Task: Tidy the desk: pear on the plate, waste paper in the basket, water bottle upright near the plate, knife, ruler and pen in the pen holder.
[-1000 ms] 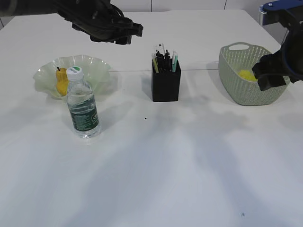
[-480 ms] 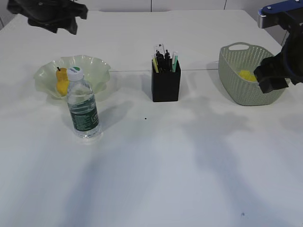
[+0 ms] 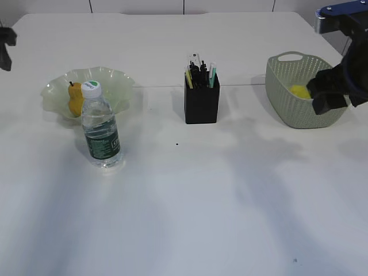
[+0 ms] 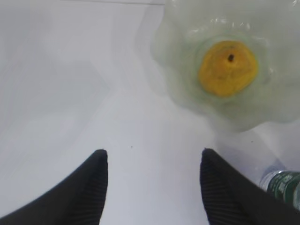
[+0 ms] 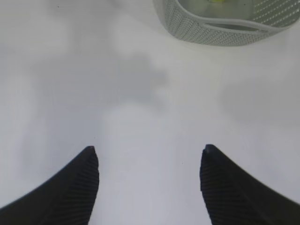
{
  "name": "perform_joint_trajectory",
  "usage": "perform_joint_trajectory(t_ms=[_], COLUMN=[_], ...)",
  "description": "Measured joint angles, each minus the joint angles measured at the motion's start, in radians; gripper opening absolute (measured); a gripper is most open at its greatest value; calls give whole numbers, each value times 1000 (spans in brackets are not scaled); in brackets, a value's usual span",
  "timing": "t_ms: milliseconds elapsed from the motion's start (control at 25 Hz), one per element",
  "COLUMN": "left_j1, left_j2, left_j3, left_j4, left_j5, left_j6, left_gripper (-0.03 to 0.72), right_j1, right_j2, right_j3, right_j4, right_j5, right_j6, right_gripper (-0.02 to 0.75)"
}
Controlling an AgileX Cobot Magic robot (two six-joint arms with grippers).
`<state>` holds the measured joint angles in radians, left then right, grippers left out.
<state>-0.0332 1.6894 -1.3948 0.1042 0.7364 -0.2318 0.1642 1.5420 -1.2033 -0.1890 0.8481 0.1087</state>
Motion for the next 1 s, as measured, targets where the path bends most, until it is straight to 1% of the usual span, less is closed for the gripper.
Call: perform_joint_trajectory(t_ms=[120,280,400,560,760,880,1000], left_j1=[23,28,28,28,28,28,28], left_j2=[-91,-211,-299,-437,-633,-760,-891], left_j3=[130,279,359,456,592,655,685], left_j4=[0,0,0,0,-8,-9,-9], left_j5=[-41,-66,-68,-63,-22,20,78], left_j6=[4,7,7,9,11,11,11], left_gripper=[445,445,445,445,445,445,445], right_j1=[-46,-93,-110,-109,-109,-109,-109], right_j2=[0,0,-4,-55,-226,-348,-451], right_j3=[0,0,13,102,251,299,321], right_j4=[48,70,74,95,117,123,124], right_j5=[0,0,1,4,0,6,54], right_j6=[-27,-40,-40,-42,-42,-42,-42], right_gripper=[503,502,502,503,503,502,502])
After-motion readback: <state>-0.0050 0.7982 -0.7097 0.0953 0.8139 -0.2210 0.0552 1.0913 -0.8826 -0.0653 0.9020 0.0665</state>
